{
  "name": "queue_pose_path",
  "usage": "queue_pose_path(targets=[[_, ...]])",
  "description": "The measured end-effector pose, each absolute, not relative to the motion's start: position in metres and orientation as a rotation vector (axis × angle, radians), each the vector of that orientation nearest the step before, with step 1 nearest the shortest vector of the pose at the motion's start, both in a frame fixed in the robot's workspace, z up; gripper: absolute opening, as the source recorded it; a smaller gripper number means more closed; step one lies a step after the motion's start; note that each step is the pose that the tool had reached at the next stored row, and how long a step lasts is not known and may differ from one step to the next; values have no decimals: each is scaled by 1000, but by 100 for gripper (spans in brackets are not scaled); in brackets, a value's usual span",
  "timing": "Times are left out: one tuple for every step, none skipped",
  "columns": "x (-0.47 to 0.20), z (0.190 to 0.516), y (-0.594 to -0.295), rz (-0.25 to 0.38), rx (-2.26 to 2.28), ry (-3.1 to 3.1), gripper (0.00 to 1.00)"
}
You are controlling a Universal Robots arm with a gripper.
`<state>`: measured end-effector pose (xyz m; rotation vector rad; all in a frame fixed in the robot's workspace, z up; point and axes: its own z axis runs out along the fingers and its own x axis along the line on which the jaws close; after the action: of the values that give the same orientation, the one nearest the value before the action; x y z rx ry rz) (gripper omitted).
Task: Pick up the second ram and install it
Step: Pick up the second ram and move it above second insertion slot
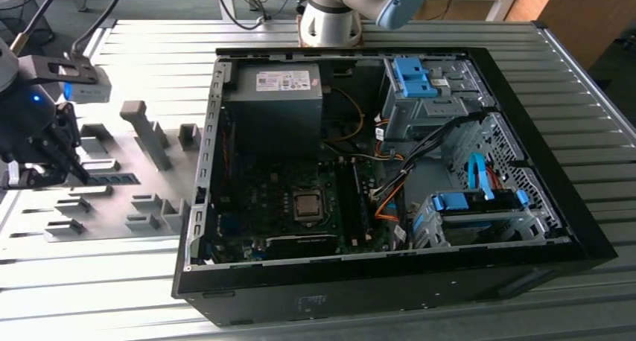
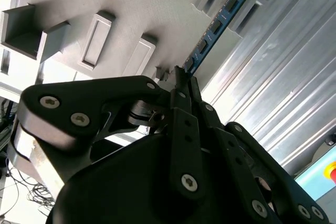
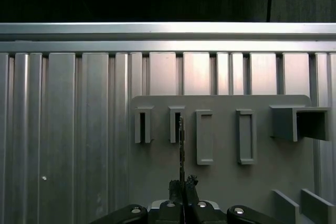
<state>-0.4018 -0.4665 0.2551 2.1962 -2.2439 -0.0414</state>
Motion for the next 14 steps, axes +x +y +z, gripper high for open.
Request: queue_pose_path(targets=[[-402, 256, -467, -41, 2196, -2244, 14], [-402, 256, -467, -41, 2196, -2244, 14], [-402, 257, -466, -41, 2196, -2244, 14], [-402, 257, -467, -41, 2196, -2244, 14], [-402, 258, -467, -41, 2196, -2244, 14], [-402, 259, -467, -41, 2196, -2244, 14], [-402, 259, -466, -41, 2196, -2244, 14], [-402, 259, -466, -41, 2196, -2244, 14], [-402, 259, -466, -41, 2197, -2244, 14], [-402, 260, -466, -41, 2196, -2244, 14], [-402, 260, -466, -41, 2196, -2244, 14], [-402, 260, -467, -41, 2196, -2244, 14], [-402, 261, -466, -41, 2196, -2244, 14], [-402, 261, -467, -41, 2196, -2244, 14]])
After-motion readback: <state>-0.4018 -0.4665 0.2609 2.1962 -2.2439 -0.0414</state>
